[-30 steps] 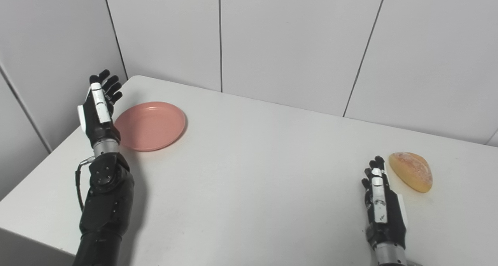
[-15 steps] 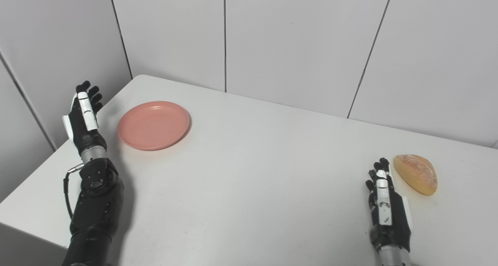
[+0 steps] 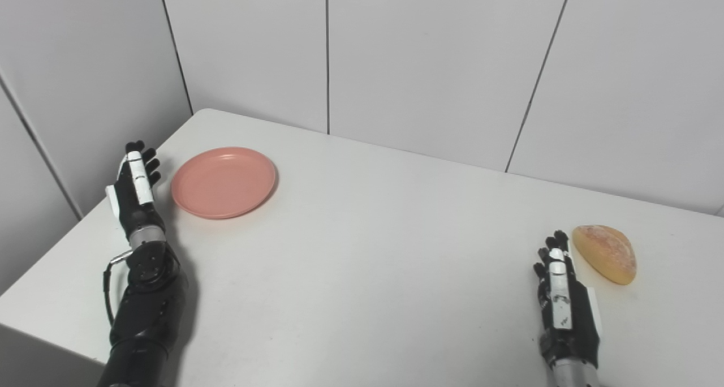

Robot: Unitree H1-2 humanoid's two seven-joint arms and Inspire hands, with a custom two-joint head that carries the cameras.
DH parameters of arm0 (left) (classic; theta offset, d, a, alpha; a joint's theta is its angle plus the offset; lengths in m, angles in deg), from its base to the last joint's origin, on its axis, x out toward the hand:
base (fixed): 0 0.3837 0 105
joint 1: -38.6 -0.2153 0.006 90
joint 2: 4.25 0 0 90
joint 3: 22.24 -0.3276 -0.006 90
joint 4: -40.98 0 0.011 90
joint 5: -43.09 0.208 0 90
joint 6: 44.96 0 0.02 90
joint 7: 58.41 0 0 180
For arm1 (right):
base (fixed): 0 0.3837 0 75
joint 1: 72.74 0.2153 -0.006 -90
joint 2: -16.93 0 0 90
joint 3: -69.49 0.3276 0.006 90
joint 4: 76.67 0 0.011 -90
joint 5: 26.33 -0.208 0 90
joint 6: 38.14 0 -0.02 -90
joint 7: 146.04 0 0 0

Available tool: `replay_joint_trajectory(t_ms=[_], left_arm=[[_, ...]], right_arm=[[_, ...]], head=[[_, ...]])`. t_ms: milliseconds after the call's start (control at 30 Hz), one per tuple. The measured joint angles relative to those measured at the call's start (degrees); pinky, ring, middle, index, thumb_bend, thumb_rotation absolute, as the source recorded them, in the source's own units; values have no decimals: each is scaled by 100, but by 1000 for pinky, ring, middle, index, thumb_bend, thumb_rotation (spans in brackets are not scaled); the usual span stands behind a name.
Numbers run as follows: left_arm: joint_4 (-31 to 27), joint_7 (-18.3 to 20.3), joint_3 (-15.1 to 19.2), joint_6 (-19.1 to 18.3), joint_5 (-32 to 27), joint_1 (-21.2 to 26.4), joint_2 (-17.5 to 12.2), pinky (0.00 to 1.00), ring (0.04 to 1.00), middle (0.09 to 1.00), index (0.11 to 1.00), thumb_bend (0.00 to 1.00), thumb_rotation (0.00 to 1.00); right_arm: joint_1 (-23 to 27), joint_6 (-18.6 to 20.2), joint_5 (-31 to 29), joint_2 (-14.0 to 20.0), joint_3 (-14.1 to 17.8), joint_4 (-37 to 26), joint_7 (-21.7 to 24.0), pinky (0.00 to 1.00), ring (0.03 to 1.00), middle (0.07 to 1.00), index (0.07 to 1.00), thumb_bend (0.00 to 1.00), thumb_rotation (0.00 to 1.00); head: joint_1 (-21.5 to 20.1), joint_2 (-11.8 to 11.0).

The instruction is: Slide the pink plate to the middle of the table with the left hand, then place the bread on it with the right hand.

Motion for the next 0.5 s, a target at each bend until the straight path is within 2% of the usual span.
replay_joint_trajectory(t_ms=[267, 500], left_arm=[[1, 3, -203, -307, 0, 31, 89, 864, 847, 826, 808, 525, 1000], [2, 117, -263, -369, -69, 42, 88, 848, 846, 836, 827, 513, 1000]], right_arm=[[-40, 4, -1, 2, 2, -46, -2, 1000, 1000, 1000, 1000, 544, 911], [-87, 30, -1, 1, 8, -105, -7, 1000, 1000, 1000, 1000, 540, 910]], head=[[44, 26], [44, 62]])
